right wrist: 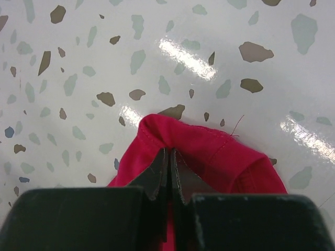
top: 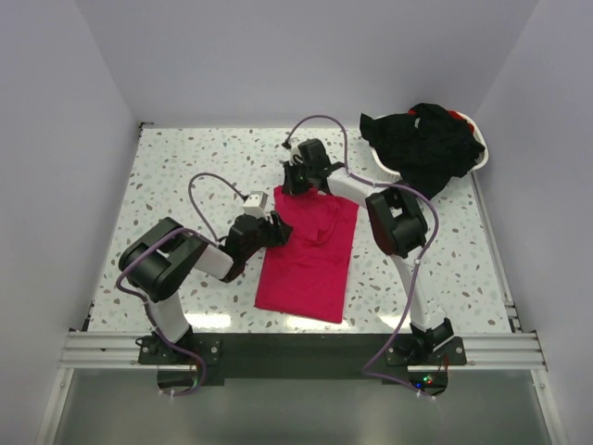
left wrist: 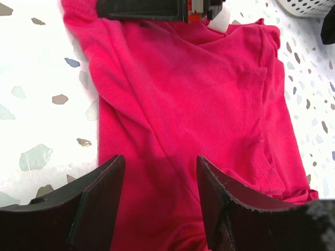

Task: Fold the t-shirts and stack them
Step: Fold the tshirt

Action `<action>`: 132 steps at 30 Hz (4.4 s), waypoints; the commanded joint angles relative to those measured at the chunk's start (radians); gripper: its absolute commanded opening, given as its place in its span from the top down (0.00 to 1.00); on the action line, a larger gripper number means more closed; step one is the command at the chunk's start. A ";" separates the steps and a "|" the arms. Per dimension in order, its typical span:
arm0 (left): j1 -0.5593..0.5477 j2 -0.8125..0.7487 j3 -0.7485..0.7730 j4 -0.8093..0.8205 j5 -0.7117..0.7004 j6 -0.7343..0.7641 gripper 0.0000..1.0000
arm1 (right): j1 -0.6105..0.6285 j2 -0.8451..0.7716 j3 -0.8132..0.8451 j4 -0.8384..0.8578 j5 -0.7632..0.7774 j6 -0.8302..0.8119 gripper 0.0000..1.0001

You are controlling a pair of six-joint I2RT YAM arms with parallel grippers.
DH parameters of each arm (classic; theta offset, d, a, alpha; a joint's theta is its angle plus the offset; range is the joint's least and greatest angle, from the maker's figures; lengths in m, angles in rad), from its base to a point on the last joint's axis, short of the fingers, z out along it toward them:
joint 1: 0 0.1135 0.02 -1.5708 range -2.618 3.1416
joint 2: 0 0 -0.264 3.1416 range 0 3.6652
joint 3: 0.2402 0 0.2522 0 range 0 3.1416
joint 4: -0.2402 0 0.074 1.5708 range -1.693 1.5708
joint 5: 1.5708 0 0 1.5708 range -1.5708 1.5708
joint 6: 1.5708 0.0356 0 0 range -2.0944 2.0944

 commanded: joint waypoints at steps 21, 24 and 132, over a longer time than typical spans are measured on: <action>0.014 0.038 -0.113 0.043 -0.050 -0.077 0.40 | -0.024 -0.117 -0.065 -0.012 0.294 0.055 1.00; 0.014 0.033 -0.119 0.028 -0.062 -0.082 0.40 | -0.033 -0.098 -0.046 -0.026 0.326 0.066 1.00; -0.066 -0.724 -0.072 -0.955 -0.263 0.016 0.20 | 0.204 -0.889 -0.750 -0.259 0.593 0.231 0.24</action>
